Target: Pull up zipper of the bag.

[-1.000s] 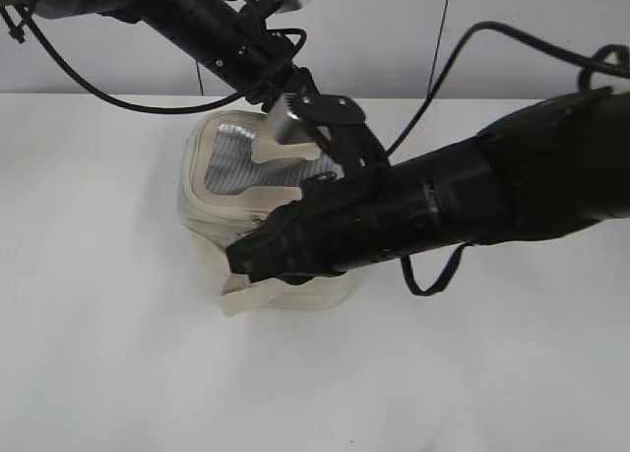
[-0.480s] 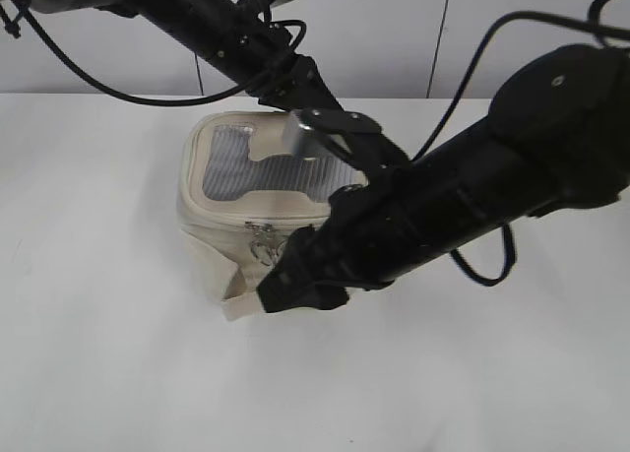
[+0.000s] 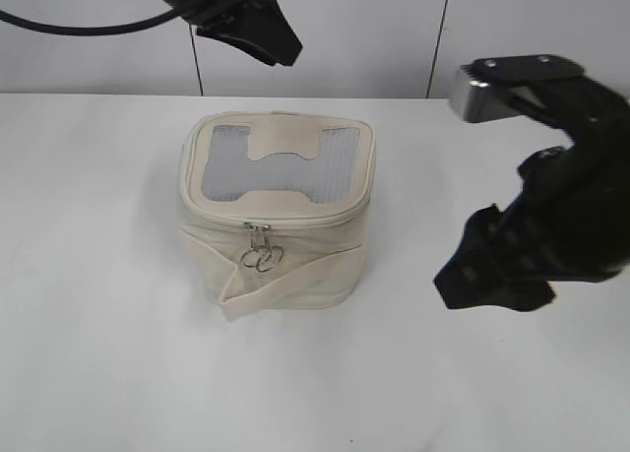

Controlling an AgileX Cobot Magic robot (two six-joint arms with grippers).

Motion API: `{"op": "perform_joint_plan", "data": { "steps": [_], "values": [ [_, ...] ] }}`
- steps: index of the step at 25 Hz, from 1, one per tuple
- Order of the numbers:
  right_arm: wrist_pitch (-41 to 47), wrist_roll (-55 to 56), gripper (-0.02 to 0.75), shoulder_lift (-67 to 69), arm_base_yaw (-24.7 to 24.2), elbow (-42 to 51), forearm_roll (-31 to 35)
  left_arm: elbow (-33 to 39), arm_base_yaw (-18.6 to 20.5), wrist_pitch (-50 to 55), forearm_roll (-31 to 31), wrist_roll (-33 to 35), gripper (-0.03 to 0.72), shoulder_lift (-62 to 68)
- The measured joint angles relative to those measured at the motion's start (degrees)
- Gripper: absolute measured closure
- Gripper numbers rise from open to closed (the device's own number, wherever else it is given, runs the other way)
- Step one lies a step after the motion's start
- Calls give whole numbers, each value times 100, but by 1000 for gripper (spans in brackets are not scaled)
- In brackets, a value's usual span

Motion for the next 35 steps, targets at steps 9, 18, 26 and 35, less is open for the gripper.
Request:
{"op": "perform_joint_plan", "data": {
  "steps": [9,18,26,35],
  "values": [
    [1704,331,314,-2324,0,416,-703,3717,-6,-1061,963,-903,472,-4267],
    [2440,336,314,-5379,0,1634,-1417,6021,-16,-364,2617,-2489,478,-9284],
    [2253,336,323,-7238,0,1885,-1527,6875,-16,413,3187,-2666,481,-11167],
    [1768,336,368,-7503,0,2091,-1570,7109,-16,31,3211,-2703,481,-11165]
  ]
}}
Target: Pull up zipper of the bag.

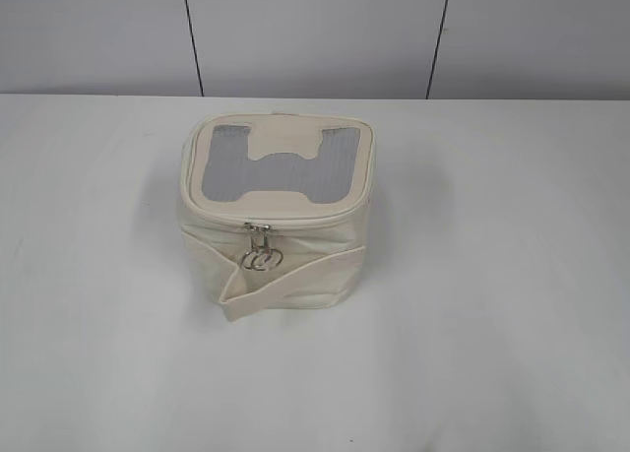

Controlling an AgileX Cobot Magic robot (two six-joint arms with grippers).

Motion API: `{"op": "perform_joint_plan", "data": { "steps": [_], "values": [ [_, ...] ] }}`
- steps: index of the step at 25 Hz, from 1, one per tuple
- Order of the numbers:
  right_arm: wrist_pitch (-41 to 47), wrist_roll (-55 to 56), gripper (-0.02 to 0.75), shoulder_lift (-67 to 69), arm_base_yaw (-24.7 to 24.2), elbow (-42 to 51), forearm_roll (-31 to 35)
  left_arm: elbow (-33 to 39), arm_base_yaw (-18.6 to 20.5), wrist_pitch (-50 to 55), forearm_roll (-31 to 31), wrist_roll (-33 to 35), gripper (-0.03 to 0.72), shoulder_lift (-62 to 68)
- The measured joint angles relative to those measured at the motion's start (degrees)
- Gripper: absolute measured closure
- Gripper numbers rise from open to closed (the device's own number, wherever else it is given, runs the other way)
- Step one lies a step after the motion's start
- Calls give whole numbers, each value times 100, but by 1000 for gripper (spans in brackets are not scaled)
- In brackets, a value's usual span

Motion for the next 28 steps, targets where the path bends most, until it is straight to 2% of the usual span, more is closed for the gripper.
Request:
{"op": "perform_joint_plan", "data": {
  "steps": [14,17,22,24,28],
  "values": [
    [-63,6,369,0,-85,12,-18,0,79,-25,-5,0,481,1],
    [-70,6,370,0,-835,12,-18,0,668,-25,-5,0,481,1],
    [-76,6,370,0,-2449,12,-20,0,2202,-32,-1,0,481,1],
    [-82,6,370,0,-2912,12,-20,0,2415,-32,6,0,481,-3],
    [-82,6,370,0,-3209,12,-25,0,2411,-32,6,0,481,-3]
  ]
}}
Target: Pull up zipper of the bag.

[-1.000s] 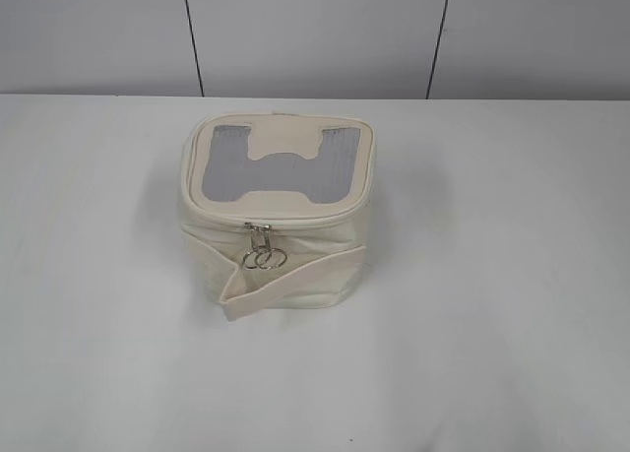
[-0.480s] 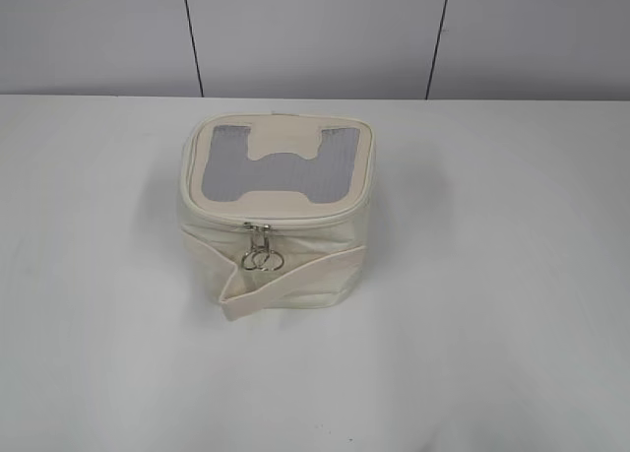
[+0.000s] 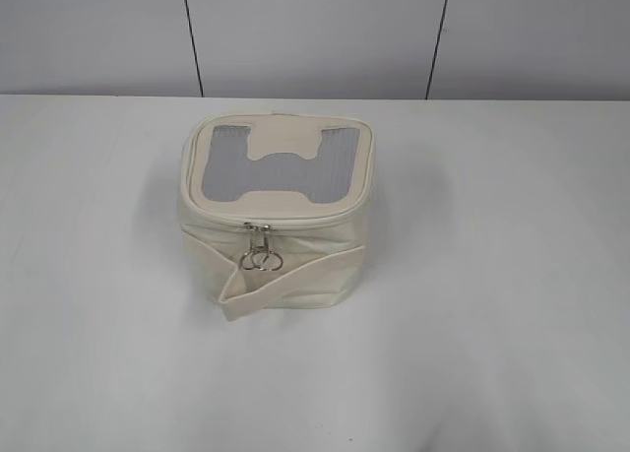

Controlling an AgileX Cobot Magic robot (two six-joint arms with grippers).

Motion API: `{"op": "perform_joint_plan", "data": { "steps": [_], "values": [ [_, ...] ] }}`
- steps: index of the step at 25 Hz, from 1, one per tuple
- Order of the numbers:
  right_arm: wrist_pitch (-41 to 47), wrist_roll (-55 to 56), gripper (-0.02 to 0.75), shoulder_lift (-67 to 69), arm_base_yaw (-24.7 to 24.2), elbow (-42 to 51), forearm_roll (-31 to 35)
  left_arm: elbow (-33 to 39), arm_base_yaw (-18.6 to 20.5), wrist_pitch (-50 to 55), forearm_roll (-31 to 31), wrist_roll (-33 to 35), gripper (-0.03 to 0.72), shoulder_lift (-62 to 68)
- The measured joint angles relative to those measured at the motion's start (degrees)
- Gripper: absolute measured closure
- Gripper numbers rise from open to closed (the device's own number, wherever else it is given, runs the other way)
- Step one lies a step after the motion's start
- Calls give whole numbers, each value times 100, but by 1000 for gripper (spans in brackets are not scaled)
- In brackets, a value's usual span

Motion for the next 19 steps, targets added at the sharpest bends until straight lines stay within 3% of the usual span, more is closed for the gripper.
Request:
{"op": "perform_joint_plan", "data": {
  "steps": [19],
  "values": [
    [0,7,370,0,-13,0,0,0,-12,0,0,0,481,0]
  ]
}}
